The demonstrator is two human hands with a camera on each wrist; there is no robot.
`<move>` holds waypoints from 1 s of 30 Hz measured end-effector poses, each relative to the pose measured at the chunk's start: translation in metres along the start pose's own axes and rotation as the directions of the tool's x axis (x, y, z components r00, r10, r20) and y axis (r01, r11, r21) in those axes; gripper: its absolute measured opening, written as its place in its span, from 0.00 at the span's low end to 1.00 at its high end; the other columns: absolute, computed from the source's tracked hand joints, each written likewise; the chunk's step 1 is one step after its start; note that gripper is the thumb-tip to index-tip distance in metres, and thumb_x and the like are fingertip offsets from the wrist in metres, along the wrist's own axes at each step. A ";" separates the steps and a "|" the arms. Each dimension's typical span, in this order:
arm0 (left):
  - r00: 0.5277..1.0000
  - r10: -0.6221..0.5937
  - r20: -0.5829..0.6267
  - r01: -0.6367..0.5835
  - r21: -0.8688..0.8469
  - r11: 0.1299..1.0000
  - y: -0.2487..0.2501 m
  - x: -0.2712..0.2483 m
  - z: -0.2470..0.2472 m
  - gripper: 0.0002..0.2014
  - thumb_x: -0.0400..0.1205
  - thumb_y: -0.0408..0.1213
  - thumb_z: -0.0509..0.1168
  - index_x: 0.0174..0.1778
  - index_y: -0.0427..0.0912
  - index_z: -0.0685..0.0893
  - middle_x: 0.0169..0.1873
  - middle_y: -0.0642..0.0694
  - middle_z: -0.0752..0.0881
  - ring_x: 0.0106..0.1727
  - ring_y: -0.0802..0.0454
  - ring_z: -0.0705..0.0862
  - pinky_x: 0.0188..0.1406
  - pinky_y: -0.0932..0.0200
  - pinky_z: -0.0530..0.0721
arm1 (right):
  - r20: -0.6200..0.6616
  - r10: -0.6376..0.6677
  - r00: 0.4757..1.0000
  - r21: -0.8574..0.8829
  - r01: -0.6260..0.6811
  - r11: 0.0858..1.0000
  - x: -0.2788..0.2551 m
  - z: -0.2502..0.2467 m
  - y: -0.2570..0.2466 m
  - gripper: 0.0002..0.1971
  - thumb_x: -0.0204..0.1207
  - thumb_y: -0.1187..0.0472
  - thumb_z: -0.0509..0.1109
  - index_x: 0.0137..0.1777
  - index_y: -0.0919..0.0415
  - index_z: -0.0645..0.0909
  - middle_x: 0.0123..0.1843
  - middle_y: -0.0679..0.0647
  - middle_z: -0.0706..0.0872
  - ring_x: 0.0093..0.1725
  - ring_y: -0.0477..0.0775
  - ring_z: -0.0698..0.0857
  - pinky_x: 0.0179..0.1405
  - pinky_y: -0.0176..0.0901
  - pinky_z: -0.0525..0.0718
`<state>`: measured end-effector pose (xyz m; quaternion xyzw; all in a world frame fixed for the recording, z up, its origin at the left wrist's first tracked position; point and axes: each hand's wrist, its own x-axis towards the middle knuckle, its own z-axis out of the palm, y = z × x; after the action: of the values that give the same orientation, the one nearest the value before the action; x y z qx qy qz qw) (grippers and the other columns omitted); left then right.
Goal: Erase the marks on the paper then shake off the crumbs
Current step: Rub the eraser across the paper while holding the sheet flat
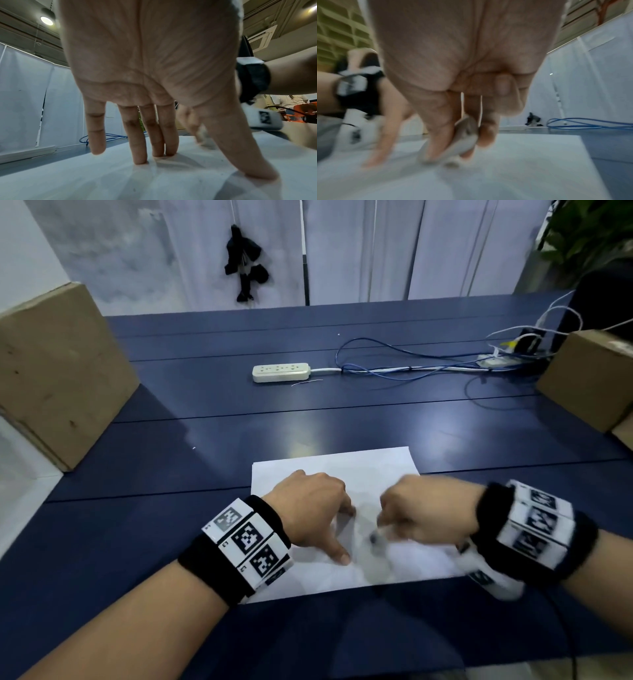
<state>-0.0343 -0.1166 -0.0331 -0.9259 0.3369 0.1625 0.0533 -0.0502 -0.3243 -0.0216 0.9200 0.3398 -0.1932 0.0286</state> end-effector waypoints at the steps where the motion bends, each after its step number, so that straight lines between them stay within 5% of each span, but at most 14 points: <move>1: 1.000 -0.001 0.001 0.001 0.004 1.000 0.000 0.000 -0.001 0.36 0.65 0.72 0.72 0.66 0.57 0.83 0.54 0.57 0.81 0.57 0.52 0.80 0.57 0.50 0.74 | -0.054 0.047 0.997 -0.013 -0.048 0.999 0.007 -0.004 0.006 0.14 0.76 0.45 0.62 0.50 0.50 0.85 0.48 0.49 0.87 0.53 0.55 0.84 0.47 0.51 0.85; 4: 1.000 -0.010 0.006 0.010 0.015 1.000 0.000 0.001 -0.002 0.36 0.64 0.73 0.72 0.64 0.57 0.84 0.54 0.58 0.81 0.57 0.52 0.80 0.57 0.50 0.75 | -0.140 0.075 0.987 -0.173 -0.099 0.980 0.013 -0.001 0.011 0.13 0.81 0.46 0.62 0.49 0.50 0.85 0.50 0.48 0.85 0.56 0.54 0.83 0.41 0.45 0.80; 10: 0.999 -0.035 0.027 0.034 0.030 0.999 0.002 0.004 -0.004 0.28 0.63 0.73 0.73 0.47 0.57 0.78 0.52 0.58 0.81 0.55 0.52 0.80 0.54 0.51 0.75 | 0.024 -0.160 0.987 -0.135 0.161 0.978 -0.023 0.011 -0.019 0.11 0.82 0.49 0.60 0.52 0.49 0.83 0.54 0.45 0.81 0.58 0.51 0.81 0.49 0.50 0.82; 14: 0.999 -0.031 0.036 0.030 0.032 0.999 0.003 0.004 -0.005 0.35 0.63 0.72 0.74 0.61 0.57 0.83 0.55 0.59 0.81 0.58 0.53 0.80 0.57 0.51 0.77 | -0.061 0.042 0.997 -0.047 -0.045 0.998 0.006 -0.001 0.004 0.16 0.79 0.45 0.60 0.46 0.52 0.86 0.46 0.52 0.86 0.50 0.58 0.84 0.44 0.48 0.84; 17: 0.999 -0.039 0.038 0.038 0.033 0.999 0.003 0.005 -0.005 0.36 0.62 0.72 0.74 0.63 0.57 0.83 0.55 0.59 0.81 0.59 0.53 0.80 0.55 0.52 0.76 | -0.127 0.099 0.987 -0.135 -0.116 0.984 0.010 0.001 0.017 0.19 0.81 0.43 0.59 0.44 0.54 0.85 0.46 0.52 0.85 0.51 0.60 0.84 0.45 0.54 0.86; 19: 0.998 -0.043 0.044 0.042 0.033 0.999 0.003 0.006 -0.004 0.36 0.62 0.72 0.74 0.62 0.56 0.83 0.55 0.59 0.81 0.58 0.52 0.80 0.54 0.52 0.76 | -0.106 0.034 0.994 -0.189 -0.053 0.980 -0.001 0.006 0.009 0.13 0.82 0.49 0.61 0.50 0.52 0.85 0.51 0.48 0.83 0.57 0.56 0.82 0.48 0.51 0.84; 23: 0.998 -0.048 0.036 0.047 0.023 0.999 0.003 0.005 -0.004 0.29 0.62 0.72 0.75 0.50 0.58 0.79 0.53 0.59 0.81 0.57 0.53 0.80 0.54 0.52 0.76 | 0.050 -0.177 0.983 -0.001 0.178 0.984 -0.019 0.013 -0.006 0.10 0.80 0.53 0.66 0.58 0.48 0.86 0.53 0.45 0.84 0.58 0.51 0.81 0.52 0.50 0.82; 27: 0.999 -0.041 0.033 0.040 0.021 0.999 0.004 0.004 -0.004 0.37 0.62 0.71 0.75 0.64 0.56 0.82 0.57 0.59 0.82 0.59 0.52 0.80 0.54 0.53 0.76 | -0.017 0.008 1.000 0.040 -0.008 0.999 0.005 0.002 0.010 0.15 0.74 0.45 0.63 0.49 0.50 0.88 0.44 0.50 0.88 0.48 0.55 0.83 0.48 0.51 0.85; 30: 0.998 -0.043 0.035 0.043 0.021 0.999 0.003 0.004 -0.005 0.36 0.62 0.72 0.74 0.63 0.57 0.83 0.56 0.59 0.81 0.58 0.52 0.80 0.54 0.52 0.77 | -0.112 0.076 0.991 -0.064 -0.083 0.994 0.013 -0.002 0.018 0.18 0.78 0.42 0.59 0.45 0.52 0.86 0.44 0.51 0.87 0.48 0.57 0.83 0.45 0.54 0.86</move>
<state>-0.0320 -0.1227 -0.0292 -0.9293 0.3175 0.1743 0.0721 -0.0297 -0.3297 -0.0263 0.9404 0.3104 -0.1297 0.0491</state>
